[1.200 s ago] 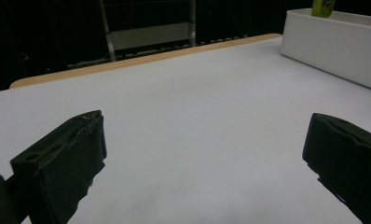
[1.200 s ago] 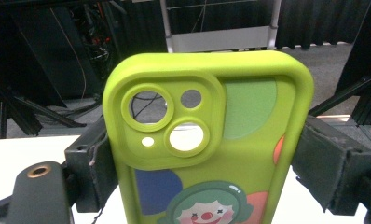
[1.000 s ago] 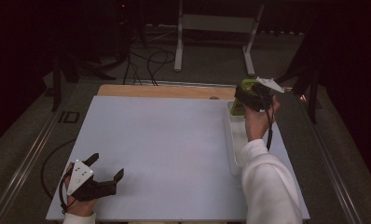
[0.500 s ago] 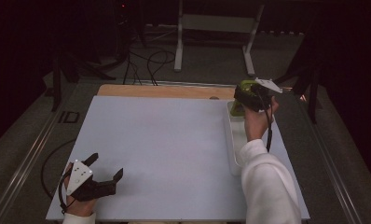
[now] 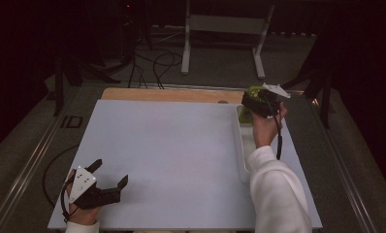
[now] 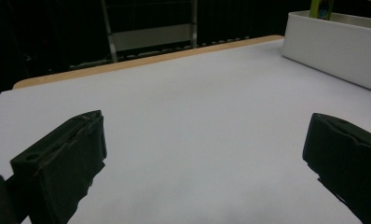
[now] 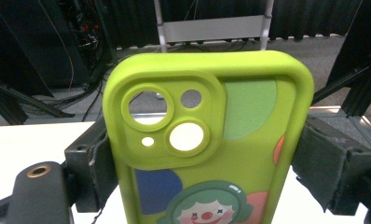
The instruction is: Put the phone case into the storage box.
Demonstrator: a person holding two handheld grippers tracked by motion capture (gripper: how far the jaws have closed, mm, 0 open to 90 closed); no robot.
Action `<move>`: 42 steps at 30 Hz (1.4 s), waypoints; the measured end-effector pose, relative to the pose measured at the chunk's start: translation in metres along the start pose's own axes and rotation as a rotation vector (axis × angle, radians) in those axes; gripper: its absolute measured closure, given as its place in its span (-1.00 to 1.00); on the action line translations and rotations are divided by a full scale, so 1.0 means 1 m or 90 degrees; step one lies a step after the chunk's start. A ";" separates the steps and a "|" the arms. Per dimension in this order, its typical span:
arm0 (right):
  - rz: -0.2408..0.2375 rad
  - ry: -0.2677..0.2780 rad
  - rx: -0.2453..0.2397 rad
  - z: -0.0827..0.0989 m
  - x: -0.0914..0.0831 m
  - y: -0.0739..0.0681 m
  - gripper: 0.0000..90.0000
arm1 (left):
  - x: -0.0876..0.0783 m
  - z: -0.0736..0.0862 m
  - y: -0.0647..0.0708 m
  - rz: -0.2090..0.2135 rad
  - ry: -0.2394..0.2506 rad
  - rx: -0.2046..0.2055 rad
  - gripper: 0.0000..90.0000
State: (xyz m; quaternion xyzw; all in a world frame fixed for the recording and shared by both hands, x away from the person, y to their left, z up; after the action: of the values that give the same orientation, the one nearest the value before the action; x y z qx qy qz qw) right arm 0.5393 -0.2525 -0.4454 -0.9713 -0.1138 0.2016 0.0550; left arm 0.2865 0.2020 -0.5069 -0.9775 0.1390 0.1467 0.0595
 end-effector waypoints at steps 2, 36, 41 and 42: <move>0.000 0.000 0.002 0.001 0.001 0.000 -0.64 | 0.000 0.000 0.000 0.000 0.000 0.000 -1.00; 0.005 -0.024 -0.005 0.015 0.007 0.002 -0.64 | 0.000 0.000 0.000 0.000 0.001 0.001 -1.00; 0.007 -0.030 -0.004 0.018 0.008 0.002 -0.64 | -0.001 0.000 -0.001 -0.002 0.001 0.000 -1.00; 0.006 -0.030 -0.005 0.018 0.008 0.003 -0.64 | -0.001 0.000 -0.001 -0.001 0.001 -0.001 -1.00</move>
State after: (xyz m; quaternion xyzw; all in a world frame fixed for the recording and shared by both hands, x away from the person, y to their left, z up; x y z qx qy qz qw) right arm 0.5401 -0.2520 -0.4655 -0.9671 -0.1112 0.2241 0.0474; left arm 0.2858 0.2029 -0.5068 -0.9778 0.1380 0.1462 0.0588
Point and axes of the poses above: each handheld gripper's, and its own axes: x roughly forward along the jaws, z roughly out of its underside, y roughly to its right, the point moved 9 cm from there along x, roughly forward along the jaws, and after that the axes turned 12 degrees about -z, right-handed, at the moved point
